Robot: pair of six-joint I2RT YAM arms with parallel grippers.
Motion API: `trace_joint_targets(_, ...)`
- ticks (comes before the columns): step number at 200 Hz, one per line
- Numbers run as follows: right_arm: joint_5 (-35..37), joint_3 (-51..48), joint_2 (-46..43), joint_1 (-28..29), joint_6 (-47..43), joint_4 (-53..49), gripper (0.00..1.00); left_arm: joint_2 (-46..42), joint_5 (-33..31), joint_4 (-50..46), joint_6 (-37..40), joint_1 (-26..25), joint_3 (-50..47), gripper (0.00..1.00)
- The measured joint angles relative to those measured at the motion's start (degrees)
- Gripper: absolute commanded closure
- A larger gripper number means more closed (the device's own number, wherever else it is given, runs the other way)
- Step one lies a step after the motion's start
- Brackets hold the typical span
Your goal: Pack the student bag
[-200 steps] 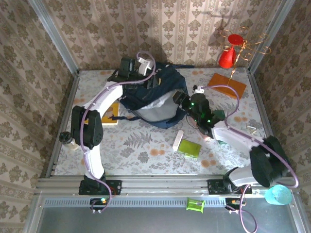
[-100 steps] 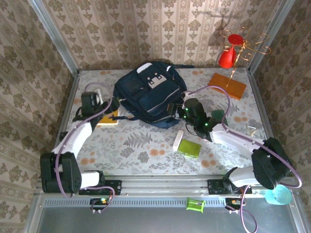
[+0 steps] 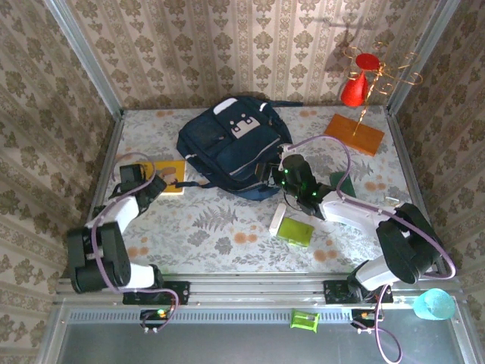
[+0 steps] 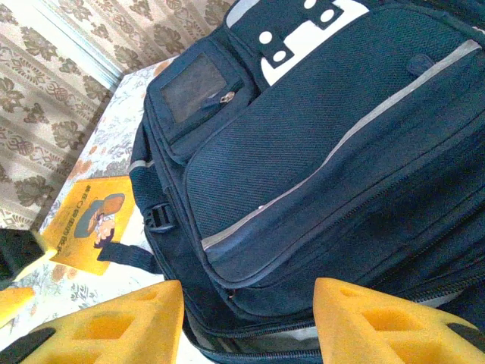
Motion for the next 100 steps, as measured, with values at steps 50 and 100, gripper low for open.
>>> trace_joint_targets(50,-1.1,-0.7,0.8,-0.6,0.7,1.0,0.50,8.5,0.3,-1.6,-0.7,0.3,5.2,0.14)
trace_joint_targets(100,-1.3,-0.7,1.5,-0.7,0.9,1.6,0.50,10.7,-1.4,-3.5,-1.3,0.7,7.2,0.32)
